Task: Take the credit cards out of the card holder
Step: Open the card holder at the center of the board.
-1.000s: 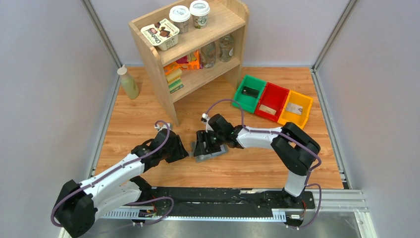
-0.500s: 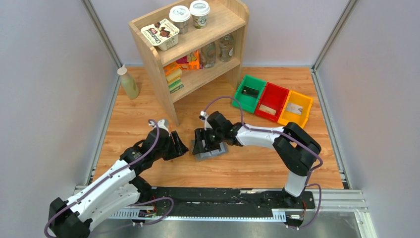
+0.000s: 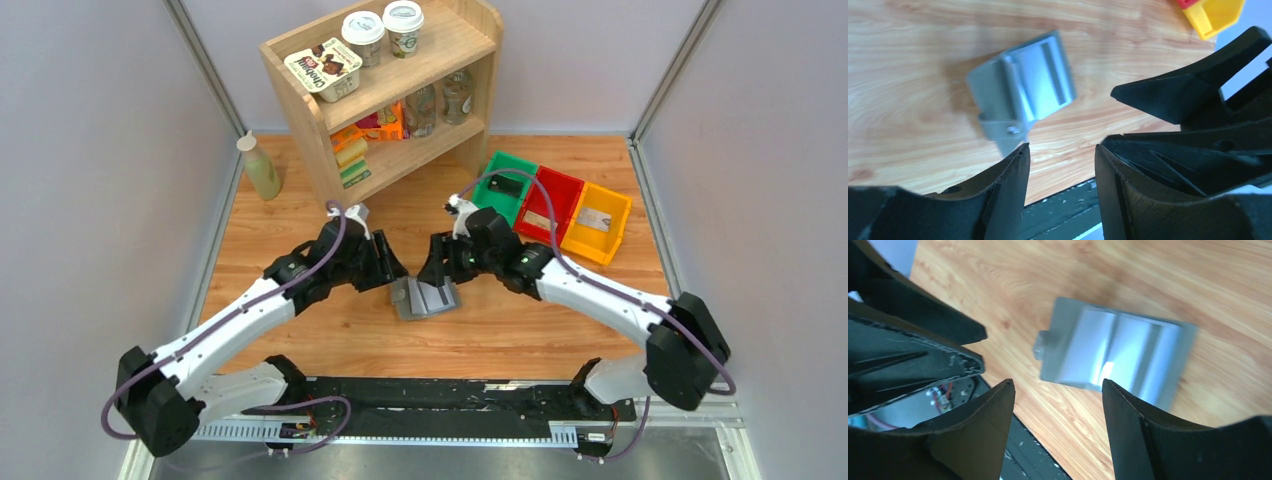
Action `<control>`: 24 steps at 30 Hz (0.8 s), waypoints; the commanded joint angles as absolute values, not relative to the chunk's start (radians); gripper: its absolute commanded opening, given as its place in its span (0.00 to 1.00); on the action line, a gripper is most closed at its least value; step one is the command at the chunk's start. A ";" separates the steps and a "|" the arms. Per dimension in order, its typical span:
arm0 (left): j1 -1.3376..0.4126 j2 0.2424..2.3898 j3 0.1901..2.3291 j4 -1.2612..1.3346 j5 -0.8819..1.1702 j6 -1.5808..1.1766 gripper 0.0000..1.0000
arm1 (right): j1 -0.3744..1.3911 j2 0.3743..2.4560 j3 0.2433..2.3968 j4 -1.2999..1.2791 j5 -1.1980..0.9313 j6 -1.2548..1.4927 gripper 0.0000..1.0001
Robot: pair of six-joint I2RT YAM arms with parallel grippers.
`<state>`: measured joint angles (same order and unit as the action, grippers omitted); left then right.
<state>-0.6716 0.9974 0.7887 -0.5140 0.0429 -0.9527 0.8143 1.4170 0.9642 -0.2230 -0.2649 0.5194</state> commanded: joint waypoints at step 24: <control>-0.762 1.463 0.786 -0.305 -0.031 -1.036 0.33 | 0.680 1.270 0.802 -0.232 -0.185 0.466 0.55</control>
<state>-0.7906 1.5211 0.8345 -0.3641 -0.0696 -1.0321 0.6838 1.2079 0.7345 -0.3367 -0.0849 0.4889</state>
